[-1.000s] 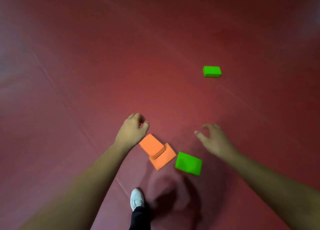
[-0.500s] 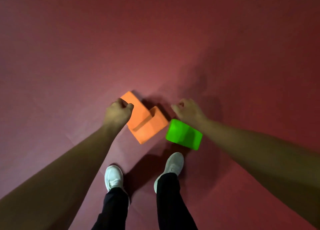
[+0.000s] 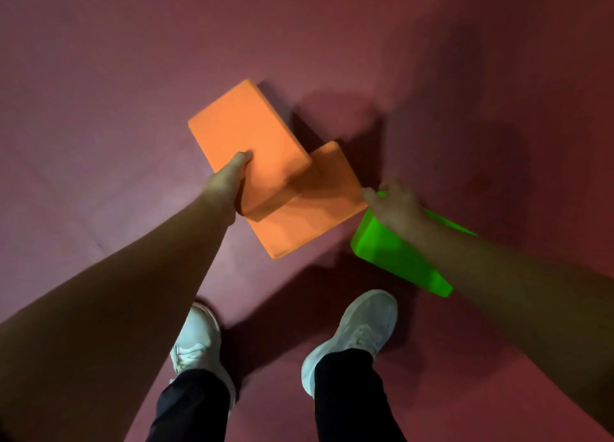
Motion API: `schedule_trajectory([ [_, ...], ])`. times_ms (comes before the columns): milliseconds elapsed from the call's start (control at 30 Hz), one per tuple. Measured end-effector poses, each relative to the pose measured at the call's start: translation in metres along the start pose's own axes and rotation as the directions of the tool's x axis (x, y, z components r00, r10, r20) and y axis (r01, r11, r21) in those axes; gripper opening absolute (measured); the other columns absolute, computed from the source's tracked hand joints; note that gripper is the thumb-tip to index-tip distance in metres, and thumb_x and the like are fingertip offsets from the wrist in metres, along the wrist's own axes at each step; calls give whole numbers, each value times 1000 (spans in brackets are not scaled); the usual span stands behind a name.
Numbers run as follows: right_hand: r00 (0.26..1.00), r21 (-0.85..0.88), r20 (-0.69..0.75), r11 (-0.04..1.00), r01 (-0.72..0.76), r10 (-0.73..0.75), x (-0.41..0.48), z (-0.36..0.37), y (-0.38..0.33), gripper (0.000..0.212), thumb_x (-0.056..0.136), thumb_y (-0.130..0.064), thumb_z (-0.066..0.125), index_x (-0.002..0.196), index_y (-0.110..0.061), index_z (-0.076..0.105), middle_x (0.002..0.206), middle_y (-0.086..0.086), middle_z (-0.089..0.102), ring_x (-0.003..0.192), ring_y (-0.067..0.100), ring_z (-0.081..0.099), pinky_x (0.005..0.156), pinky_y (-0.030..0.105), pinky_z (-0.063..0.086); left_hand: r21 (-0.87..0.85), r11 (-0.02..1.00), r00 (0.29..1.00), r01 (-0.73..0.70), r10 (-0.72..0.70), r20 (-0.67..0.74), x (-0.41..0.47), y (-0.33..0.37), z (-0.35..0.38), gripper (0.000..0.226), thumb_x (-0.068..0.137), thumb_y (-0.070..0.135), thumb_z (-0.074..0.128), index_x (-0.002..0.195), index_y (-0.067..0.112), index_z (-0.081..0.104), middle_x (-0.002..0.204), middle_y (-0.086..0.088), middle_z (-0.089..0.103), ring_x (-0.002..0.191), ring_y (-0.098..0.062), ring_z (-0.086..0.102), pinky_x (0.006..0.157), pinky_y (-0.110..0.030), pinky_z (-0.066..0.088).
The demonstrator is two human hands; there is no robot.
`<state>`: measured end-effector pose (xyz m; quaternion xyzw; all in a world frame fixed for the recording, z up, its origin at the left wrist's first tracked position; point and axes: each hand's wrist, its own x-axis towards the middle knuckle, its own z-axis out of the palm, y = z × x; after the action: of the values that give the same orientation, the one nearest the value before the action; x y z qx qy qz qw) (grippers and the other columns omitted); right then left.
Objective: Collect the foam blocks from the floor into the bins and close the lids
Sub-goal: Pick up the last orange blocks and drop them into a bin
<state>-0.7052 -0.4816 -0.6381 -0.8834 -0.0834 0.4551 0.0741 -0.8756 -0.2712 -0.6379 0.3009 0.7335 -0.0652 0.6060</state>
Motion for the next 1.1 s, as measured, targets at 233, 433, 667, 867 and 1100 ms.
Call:
schedule_trajectory([
  [233,991,-78,-42,989,126,-130,14,20,-25,98,78,-61,71,143,3,37,145,24,45,137,37,39,112,42,31,60,928,906,-368,373,-200,-37,-1,-31,60,76,27,82,118,15,40,105,7,57,90,-3,59,69,-17,49],
  [433,999,-65,-33,997,35,-37,28,58,-57,109,59,-55,87,135,1,34,141,23,44,132,38,43,108,46,40,286,792,798,-539,589,-126,-61,-25,-82,76,61,36,88,118,23,39,121,-6,55,106,-15,61,90,-40,54],
  [667,972,74,-136,977,201,-190,-32,41,-69,89,59,-43,91,121,-6,39,123,19,57,112,37,59,88,40,44,353,767,763,-536,619,-186,-99,-10,-104,85,53,50,87,120,25,41,122,-2,50,112,-21,56,93,-48,51],
  [867,860,94,-445,941,324,-252,-145,-128,-108,102,56,-40,92,135,1,41,132,21,49,123,39,49,101,40,38,448,669,706,-593,699,-110,-228,81,-97,82,64,34,88,128,13,41,122,-1,38,107,-19,46,91,-34,41],
  [1100,715,156,-672,906,393,-194,-335,-388,-161,86,60,-38,90,125,1,48,122,23,56,118,39,52,102,43,42,452,486,557,-748,830,30,-490,235,-85,76,65,28,87,125,9,44,123,-8,42,103,-23,48,81,-27,33],
])
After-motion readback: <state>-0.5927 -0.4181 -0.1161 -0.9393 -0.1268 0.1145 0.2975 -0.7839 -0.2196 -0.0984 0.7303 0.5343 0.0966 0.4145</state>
